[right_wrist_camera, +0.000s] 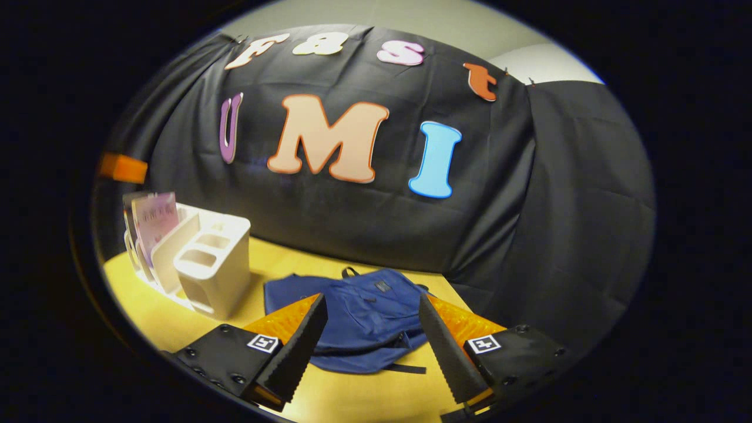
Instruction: Open the schoolbag, grab two books from the bookshelf and put them into the schoolbag.
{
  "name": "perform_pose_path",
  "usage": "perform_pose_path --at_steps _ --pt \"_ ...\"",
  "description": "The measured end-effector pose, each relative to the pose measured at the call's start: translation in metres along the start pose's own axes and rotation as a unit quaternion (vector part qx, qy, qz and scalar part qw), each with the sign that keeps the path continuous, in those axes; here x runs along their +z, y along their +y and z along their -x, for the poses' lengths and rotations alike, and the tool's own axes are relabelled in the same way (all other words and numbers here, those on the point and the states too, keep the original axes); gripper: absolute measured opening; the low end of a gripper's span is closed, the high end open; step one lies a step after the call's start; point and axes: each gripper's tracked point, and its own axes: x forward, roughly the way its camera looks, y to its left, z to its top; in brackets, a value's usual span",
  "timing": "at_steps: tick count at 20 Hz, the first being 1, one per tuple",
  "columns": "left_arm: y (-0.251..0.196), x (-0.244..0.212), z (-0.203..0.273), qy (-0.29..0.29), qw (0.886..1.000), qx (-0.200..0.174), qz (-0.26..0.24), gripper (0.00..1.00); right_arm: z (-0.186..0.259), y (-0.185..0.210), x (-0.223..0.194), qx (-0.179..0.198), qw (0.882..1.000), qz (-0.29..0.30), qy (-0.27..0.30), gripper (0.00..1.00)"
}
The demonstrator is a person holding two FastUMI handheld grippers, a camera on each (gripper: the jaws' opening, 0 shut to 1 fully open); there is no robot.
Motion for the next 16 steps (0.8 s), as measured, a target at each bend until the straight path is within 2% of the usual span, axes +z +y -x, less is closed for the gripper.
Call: perform_pose_path --at_steps 2,3,4,7,8,9,11,12,13,15,16 --pt "0.004 -0.003 0.002 0.003 1.0 0.009 0.006 0.94 -0.006 -0.005 -0.021 -0.006 0.999 0.031 0.012 1.0" --pt "0.008 -0.004 0.003 0.005 1.0 0.017 0.005 0.94 -0.01 -0.007 -0.034 -0.007 0.999 0.049 0.021 0.97" --pt "0.011 -0.006 0.004 0.008 1.0 0.023 0.005 0.94 -0.013 -0.006 -0.043 -0.004 0.998 0.064 0.028 0.99" --pt "0.023 -0.006 0.01 0.012 0.999 0.045 0.005 0.94 -0.024 0.0 -0.069 0.003 0.991 0.128 0.043 1.0" --pt "0.026 -0.007 0.012 0.012 0.999 0.051 0.004 0.94 -0.028 0.0 -0.074 0.0 0.987 0.156 0.045 0.94" --pt "0.03 -0.006 0.013 0.012 0.998 0.058 0.004 0.94 -0.029 0.001 -0.082 -0.002 0.982 0.184 0.047 0.99" --pt "0.038 -0.007 0.016 0.012 0.997 0.073 0.003 0.94 -0.036 0.005 -0.091 -0.003 0.972 0.231 0.043 0.99" --pt "0.043 -0.007 0.017 0.013 0.997 0.081 0.003 0.91 -0.039 0.008 -0.094 -0.002 0.967 0.249 0.042 0.94" --pt "0.047 -0.007 0.019 0.013 0.996 0.089 0.003 0.94 -0.045 0.01 -0.098 0.001 0.962 0.27 0.042 1.0" --pt "0.052 -0.007 0.021 0.015 0.995 0.102 0.002 0.94 -0.06 0.019 -0.105 0.007 0.953 0.3 0.04 0.98" --pt "0.056 -0.008 0.023 0.016 0.994 0.109 0.001 0.94 -0.066 0.024 -0.109 0.011 0.947 0.319 0.038 0.93"
